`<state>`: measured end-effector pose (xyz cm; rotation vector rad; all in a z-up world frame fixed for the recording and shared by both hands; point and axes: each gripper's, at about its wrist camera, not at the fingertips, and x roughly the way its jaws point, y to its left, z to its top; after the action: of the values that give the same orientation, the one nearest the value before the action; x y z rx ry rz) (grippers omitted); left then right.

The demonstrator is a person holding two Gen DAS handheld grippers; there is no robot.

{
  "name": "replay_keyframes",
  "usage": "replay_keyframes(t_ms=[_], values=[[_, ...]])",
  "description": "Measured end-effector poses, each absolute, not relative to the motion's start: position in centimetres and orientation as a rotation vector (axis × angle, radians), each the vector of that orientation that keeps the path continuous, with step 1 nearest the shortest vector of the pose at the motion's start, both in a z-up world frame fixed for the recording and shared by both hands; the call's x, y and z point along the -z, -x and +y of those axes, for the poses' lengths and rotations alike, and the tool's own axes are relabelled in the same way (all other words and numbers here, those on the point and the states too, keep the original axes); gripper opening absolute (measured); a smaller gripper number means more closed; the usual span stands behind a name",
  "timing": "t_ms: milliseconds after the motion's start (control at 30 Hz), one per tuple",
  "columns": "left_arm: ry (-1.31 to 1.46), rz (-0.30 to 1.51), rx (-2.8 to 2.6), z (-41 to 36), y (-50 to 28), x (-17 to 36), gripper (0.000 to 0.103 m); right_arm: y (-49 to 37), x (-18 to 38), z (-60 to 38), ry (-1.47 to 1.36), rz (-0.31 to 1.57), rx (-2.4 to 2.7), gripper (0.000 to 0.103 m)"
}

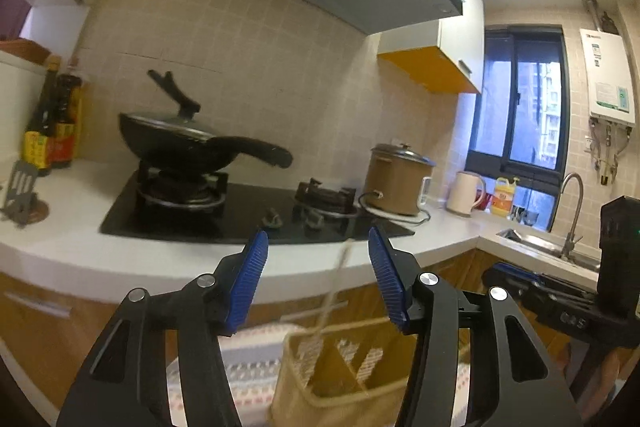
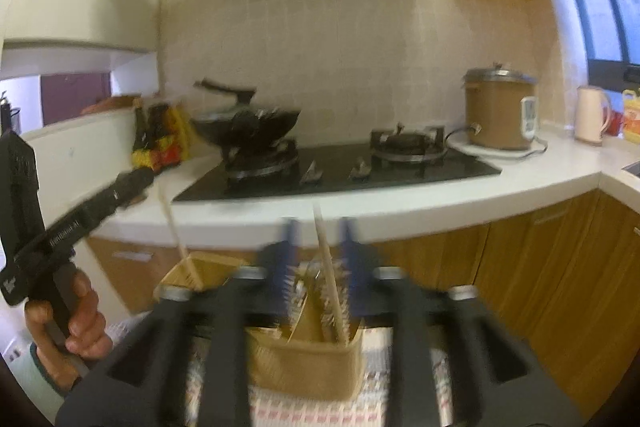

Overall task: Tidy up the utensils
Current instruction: 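Carry the chopstick upright into the basket and open the right tool, then lower the right tool onto another clear spoon and close on it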

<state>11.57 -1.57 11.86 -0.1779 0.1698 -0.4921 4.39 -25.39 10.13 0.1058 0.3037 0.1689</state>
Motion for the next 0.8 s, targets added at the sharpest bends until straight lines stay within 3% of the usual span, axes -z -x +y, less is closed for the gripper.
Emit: replay_keyframes(t_ms=[100,233,400,500,533,600,800], values=[[0.178,0.242,0.477,-0.2,-10.1,-11.7,0.053,-2.6,-10.2,-25.1,-0.103,0.340,-0.177,0.053],[0.172,0.399,0.487,1.6,-8.1,-10.6,0.065,-0.2,-8.9,-24.6,-0.122,0.481,-0.185,0.053],[0.112,0.721,0.502,1.9,-6.6,-5.2,0.065,0.2,-4.8,-21.9,-0.092,0.783,-0.252,0.053],[0.079,0.922,0.507,1.1,-6.2,0.2,0.057,-0.4,-0.6,-19.8,-0.093,0.999,-0.307,0.049],[0.070,0.950,0.498,0.8,-6.3,1.2,0.052,-0.4,0.2,-19.3,-0.087,1.030,-0.308,0.041],[0.050,1.000,0.500,0.1,-6.7,2.6,0.052,-0.7,1.8,-18.2,-0.055,1.080,-0.289,0.032],[-0.115,1.028,0.436,-2.3,-7.3,4.6,0.037,-1.5,4.0,-16.7,-0.051,1.170,-0.283,0.032]])
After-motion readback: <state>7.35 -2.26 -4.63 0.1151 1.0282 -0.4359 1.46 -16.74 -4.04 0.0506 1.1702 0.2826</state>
